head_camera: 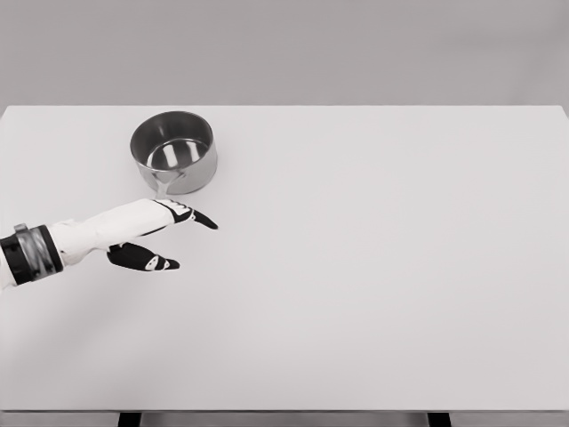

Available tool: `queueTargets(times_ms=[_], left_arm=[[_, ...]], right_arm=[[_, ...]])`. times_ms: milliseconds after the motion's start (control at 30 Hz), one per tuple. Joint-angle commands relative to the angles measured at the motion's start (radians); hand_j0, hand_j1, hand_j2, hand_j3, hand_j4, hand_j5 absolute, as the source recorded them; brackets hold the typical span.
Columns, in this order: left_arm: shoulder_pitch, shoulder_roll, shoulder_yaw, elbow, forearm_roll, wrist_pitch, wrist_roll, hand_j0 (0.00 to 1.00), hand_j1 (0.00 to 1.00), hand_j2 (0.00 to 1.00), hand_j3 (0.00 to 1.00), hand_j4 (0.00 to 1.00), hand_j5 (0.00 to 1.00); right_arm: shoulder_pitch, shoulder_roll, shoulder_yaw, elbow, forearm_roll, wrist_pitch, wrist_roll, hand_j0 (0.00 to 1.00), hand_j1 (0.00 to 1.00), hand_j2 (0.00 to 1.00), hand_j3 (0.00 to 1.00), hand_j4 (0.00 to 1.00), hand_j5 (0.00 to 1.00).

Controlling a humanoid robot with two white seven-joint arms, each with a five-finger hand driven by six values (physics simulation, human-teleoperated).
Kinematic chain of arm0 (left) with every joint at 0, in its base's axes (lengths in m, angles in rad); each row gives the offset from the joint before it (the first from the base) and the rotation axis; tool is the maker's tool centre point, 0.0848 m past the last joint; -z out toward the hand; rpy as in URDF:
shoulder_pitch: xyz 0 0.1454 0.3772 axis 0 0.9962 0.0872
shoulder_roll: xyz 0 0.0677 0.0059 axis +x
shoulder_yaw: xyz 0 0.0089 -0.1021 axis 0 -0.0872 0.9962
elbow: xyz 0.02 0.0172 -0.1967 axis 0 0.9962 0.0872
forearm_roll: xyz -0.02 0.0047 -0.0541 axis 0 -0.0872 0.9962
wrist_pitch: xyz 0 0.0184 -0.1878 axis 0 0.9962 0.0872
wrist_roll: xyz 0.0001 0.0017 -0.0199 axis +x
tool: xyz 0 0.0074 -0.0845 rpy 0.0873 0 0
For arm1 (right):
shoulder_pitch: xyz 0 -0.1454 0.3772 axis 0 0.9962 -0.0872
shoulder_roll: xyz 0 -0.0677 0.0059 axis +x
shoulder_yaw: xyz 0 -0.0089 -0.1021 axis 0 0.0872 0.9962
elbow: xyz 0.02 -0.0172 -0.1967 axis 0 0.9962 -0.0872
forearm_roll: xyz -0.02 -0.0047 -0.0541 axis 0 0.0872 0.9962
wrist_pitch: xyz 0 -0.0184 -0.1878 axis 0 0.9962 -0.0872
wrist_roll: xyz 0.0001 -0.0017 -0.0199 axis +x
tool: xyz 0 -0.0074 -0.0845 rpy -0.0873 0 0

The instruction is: Rotate pot handle

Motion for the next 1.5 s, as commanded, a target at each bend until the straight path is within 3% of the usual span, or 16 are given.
queueTargets(times_ms=[0, 1467], left_arm=[[0.000, 0.003, 0.002, 0.002, 0.005, 0.002, 0.000, 0.79, 0.79, 0.79, 0.79, 0.79, 0.79], [0.002, 0.089, 0.022, 0.016, 0.005, 0.030, 0.000, 0.79, 0.79, 0.79, 0.79, 0.79, 0.79]], right_arm=[[0.000, 0.000, 0.000, 0.000, 0.001, 0.000, 0.000, 1.00, 1.00, 1.00, 1.00, 1.00, 1.00], [0.000, 0.000, 0.000, 0.000, -0.001, 0.000, 0.000, 1.00, 1.00, 1.00, 1.00, 1.00, 1.00]])
